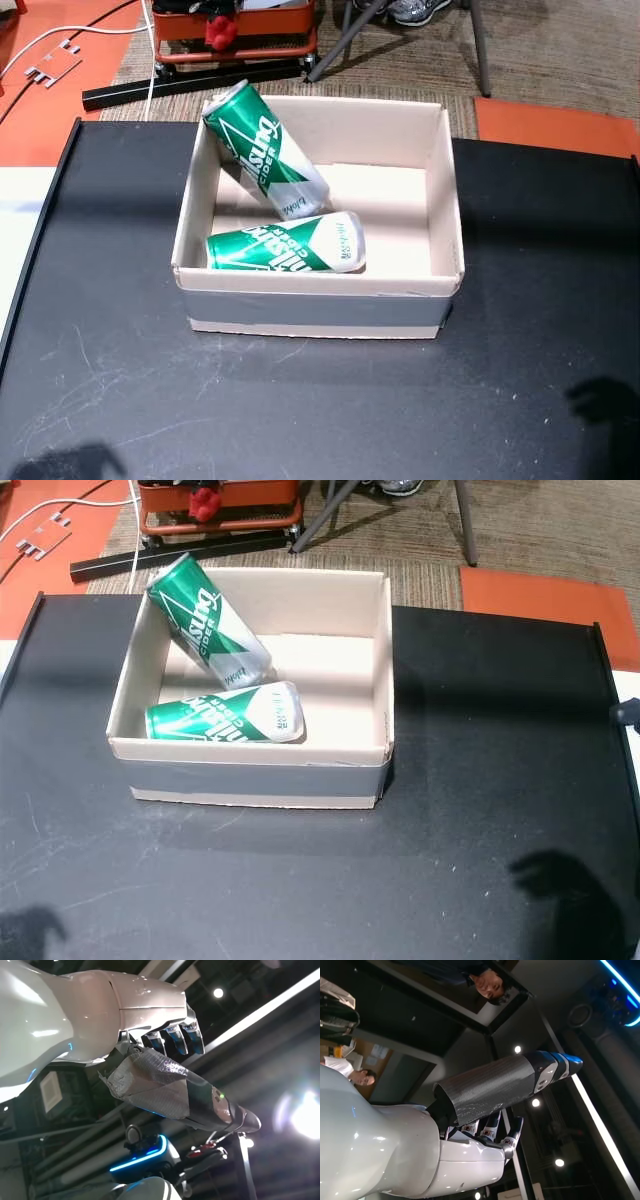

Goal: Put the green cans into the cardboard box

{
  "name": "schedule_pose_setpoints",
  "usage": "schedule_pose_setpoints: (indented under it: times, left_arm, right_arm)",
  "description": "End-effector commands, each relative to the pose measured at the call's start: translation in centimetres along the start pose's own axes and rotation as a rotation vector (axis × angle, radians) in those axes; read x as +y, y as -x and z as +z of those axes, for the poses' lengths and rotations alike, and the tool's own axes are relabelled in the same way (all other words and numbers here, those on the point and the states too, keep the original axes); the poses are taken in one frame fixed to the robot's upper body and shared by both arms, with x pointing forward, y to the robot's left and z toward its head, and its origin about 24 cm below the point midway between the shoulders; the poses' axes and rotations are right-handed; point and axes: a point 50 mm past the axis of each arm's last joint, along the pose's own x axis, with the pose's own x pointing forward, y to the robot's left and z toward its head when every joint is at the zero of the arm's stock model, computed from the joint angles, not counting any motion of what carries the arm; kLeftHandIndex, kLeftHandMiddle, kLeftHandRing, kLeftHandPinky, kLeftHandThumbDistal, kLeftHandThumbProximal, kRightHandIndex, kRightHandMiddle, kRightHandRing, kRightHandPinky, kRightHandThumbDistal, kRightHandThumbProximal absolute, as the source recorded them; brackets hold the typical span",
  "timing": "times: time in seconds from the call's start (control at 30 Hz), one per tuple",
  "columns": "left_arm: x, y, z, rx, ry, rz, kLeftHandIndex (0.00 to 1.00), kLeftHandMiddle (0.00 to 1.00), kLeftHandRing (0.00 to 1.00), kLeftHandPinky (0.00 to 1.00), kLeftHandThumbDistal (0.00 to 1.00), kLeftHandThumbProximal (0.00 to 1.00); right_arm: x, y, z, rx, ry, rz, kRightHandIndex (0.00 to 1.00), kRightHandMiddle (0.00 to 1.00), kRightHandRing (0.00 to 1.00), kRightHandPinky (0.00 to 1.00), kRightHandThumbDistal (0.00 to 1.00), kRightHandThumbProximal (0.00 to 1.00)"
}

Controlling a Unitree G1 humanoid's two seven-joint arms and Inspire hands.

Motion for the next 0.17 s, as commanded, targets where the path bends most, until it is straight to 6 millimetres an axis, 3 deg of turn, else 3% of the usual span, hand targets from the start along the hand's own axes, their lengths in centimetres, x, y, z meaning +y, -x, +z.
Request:
schedule_pose_setpoints:
  times: [0.0, 0.13]
  left_arm:
    - [-0.56, 1.0, -0.22, -0.031, -0.051, 0.046, 0.64, 0.74, 0.8, 0.8, 1.0, 0.61]
    - [-0.57, 1.09, -0.42, -0.035, -0.025, 0.05, 0.64, 0.75, 0.81, 0.76, 0.97, 0.58]
  right_arm:
    - [1.13, 0.48, -0.34, -0.015, -0.031, -0.056, 0.57, 0.57, 0.65, 0.81, 1.0, 0.67]
    - [1.2, 0.48, -0.24, -0.015, -0.037, -0.06, 0.56, 0.57, 0.65, 0.83, 1.0, 0.68]
